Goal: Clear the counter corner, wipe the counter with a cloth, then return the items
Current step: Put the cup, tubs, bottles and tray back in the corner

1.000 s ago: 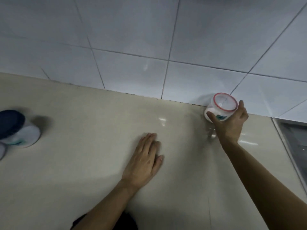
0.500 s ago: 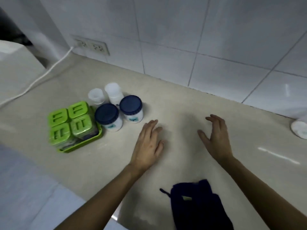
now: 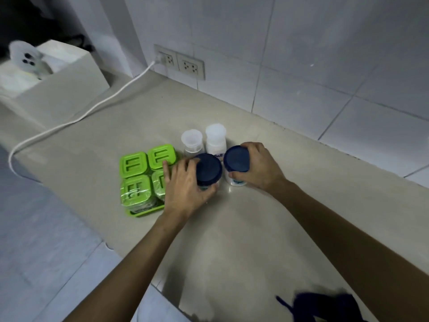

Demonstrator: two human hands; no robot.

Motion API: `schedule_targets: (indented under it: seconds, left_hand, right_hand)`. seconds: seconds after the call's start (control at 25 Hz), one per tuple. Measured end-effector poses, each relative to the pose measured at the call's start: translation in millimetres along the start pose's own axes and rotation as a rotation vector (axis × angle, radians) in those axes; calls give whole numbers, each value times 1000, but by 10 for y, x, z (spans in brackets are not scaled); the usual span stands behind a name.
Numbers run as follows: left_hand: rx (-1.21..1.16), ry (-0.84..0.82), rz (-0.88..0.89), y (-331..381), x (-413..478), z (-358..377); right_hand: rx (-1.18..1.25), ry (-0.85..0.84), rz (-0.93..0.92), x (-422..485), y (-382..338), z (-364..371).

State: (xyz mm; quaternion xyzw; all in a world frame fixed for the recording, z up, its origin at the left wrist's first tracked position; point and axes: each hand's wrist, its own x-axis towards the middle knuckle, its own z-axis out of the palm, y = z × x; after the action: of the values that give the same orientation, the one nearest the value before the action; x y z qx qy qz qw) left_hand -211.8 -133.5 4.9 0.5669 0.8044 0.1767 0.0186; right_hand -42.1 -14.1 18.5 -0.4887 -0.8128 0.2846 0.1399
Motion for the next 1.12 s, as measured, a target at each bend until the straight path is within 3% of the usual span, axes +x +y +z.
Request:
schedule_targets:
  seconds: [0.24,0.44,0.6,0.84,1.0,1.12]
  left_hand:
    - [-74,26,16,76,25,101]
    - [-301,-21,132,591,-87,8]
    - [-427,-138,260,1398,-188,142]
    - [-486,-261,492,3264,-250,765]
    - [-515,-263,519,4110,-220,1162]
    - [-493,-277,556,4595,-199,1460]
  right_hand:
    - [-15,31,0,-111,127,-78]
    - [107,189,130,-568,662,-636]
    - [39,275,278,-1138,1489,-1302]
    - [-210,385,517,-2121,2991,-2359]
    - [-430,384,503,-2250,3498,-2618]
    - [-449,429,433,-2224,3748,-2684]
